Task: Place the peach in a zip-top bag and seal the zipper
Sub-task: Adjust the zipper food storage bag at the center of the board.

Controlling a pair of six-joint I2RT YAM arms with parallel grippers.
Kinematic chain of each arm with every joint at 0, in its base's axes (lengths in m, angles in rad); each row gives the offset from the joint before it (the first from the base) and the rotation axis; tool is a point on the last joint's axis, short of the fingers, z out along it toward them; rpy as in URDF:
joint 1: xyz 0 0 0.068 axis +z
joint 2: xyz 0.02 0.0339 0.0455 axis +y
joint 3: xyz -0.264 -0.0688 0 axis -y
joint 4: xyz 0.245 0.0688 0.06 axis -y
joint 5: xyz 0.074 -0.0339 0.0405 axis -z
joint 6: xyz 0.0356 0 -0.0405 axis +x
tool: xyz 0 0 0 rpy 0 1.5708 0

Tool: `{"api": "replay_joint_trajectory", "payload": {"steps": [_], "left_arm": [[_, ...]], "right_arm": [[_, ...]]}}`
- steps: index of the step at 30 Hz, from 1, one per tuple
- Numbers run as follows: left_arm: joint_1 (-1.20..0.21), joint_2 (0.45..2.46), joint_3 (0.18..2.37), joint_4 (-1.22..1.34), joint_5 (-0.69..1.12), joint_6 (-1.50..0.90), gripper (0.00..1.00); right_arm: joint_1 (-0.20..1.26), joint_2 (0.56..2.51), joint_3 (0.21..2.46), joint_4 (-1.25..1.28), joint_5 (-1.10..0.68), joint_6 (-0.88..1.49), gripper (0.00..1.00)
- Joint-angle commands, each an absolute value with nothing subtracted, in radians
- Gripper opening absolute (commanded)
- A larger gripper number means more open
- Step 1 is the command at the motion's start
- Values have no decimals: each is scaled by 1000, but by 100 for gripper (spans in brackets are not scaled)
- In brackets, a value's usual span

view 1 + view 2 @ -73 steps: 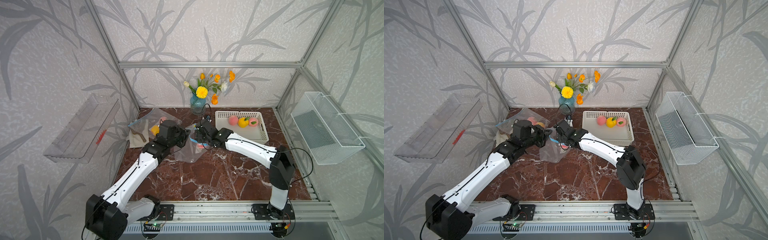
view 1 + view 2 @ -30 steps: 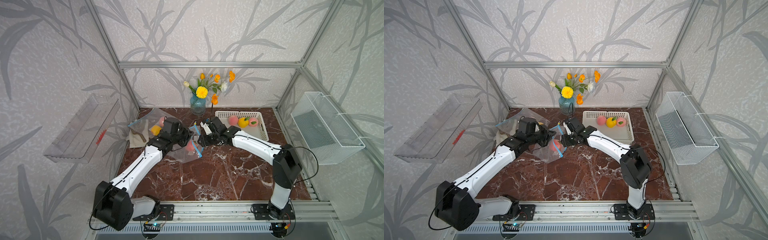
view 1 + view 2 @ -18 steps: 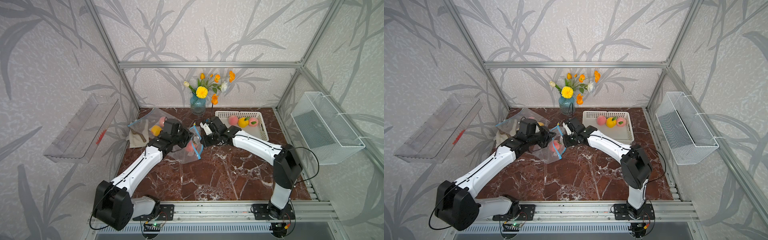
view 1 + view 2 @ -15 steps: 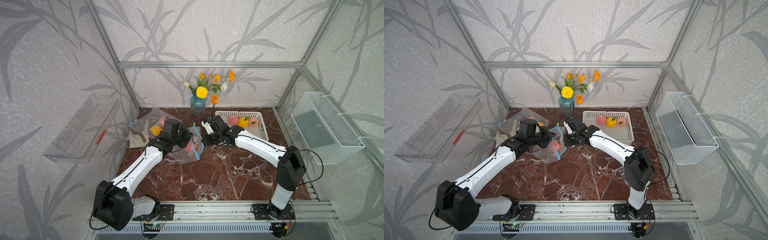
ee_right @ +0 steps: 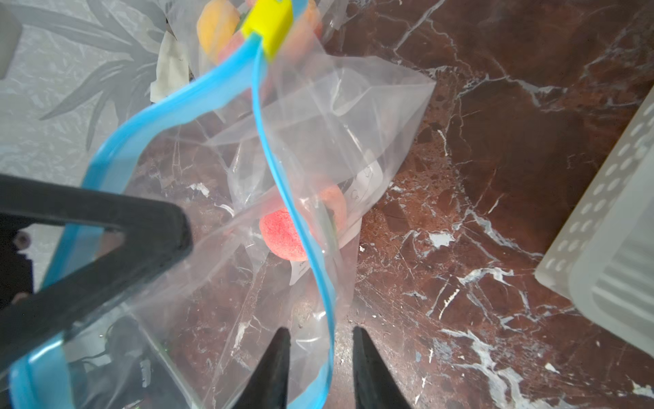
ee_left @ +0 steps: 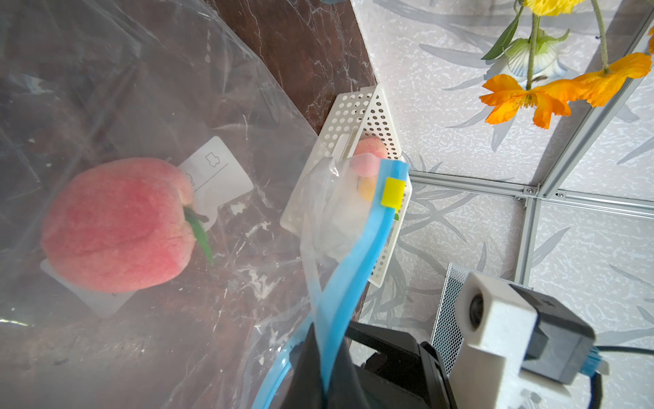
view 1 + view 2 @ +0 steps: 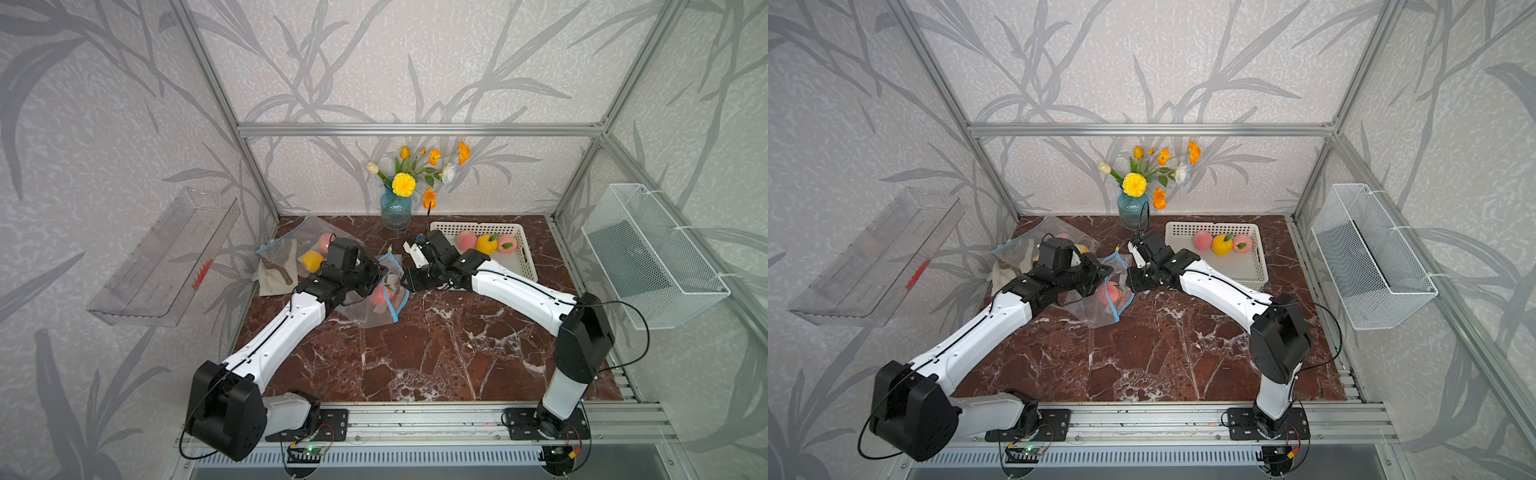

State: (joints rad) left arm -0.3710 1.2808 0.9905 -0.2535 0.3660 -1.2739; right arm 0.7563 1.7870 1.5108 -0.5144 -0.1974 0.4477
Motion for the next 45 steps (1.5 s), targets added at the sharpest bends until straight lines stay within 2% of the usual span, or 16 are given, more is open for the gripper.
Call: {"api": "replay_joint_trajectory", "payload": {"steps": [1, 6, 9, 12, 18, 20, 26, 31, 34, 42, 45], "left_arm": [[-368, 1290, 986, -242, 380, -1254, 5], [-367, 1289, 988, -239, 383, -1256, 5], [-367, 1289, 987, -243, 378, -1243, 7], [-367, 1287, 991, -267, 368, -1188, 13], [-366, 1306, 1032, -384, 417, -881, 39], [-368, 1313, 1045, -428, 433, -788, 45], [-369, 1279, 1026, -420, 468, -719, 48], [-370, 1213, 983, -351, 519, -726, 55], [-370, 1189, 958, -371, 470, -721, 50], [-368, 1177, 994, -463, 371, -676, 12], [-370, 1154, 1019, -497, 312, -659, 2]], "right_arm": [[761, 1813, 1549, -536, -210, 453, 33], [761, 1830, 1557, -542, -226, 459, 32], [761, 1823, 1556, -548, -222, 460, 21], [761, 1790, 1550, -542, -217, 458, 5], [761, 1734, 1553, -542, -235, 465, 4], [761, 1724, 1557, -548, -239, 478, 4], [761, 1718, 1575, -564, -236, 512, 4], [761, 1720, 1580, -572, -231, 524, 5], [760, 1718, 1580, -571, -232, 528, 5], [761, 1691, 1589, -602, -233, 500, 5], [759, 1665, 1580, -623, -205, 467, 5]]}}
